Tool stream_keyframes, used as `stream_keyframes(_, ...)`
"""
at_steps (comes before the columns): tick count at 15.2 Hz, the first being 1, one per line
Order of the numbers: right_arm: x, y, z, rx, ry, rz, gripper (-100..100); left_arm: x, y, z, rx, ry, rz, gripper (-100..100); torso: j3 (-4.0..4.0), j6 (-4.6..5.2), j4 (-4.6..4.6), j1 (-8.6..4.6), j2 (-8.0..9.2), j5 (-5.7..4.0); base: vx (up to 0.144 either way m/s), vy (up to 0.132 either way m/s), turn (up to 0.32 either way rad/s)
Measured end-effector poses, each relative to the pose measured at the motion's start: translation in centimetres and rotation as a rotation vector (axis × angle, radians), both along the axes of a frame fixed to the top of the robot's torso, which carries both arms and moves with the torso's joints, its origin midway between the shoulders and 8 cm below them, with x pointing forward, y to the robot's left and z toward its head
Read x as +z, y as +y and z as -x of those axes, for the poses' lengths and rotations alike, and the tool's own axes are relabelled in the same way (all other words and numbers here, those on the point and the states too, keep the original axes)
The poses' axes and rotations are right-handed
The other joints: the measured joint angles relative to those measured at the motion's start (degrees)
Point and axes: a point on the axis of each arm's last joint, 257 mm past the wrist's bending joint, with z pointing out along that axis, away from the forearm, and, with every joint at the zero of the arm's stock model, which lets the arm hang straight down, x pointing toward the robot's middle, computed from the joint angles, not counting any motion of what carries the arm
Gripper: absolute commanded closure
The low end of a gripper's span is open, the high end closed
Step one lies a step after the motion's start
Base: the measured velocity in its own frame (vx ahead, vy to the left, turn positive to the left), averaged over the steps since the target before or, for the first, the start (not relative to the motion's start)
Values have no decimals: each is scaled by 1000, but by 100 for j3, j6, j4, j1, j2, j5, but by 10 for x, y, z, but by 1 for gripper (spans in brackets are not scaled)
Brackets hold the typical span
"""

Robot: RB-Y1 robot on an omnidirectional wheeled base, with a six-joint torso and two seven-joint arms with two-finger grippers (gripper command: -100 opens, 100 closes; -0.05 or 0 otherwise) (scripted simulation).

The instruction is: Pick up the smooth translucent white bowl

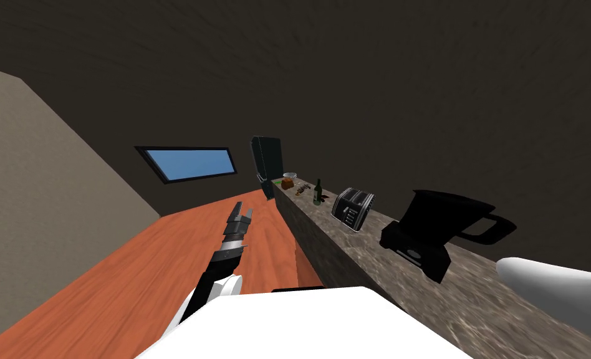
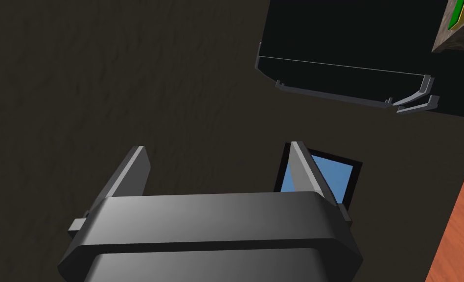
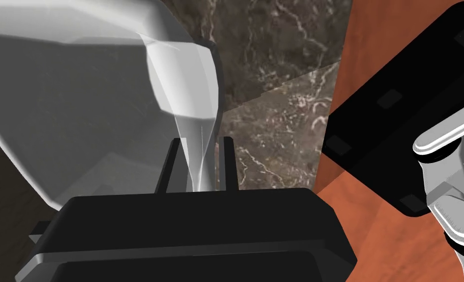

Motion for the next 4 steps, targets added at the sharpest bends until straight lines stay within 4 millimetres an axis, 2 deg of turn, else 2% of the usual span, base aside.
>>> stream_keyframes(4, 14, 1, 2, -1, 9, 2, 100, 0, 0, 0, 0, 0, 0, 0, -6, -1, -3, 23, -9, 13, 17, 27, -2)
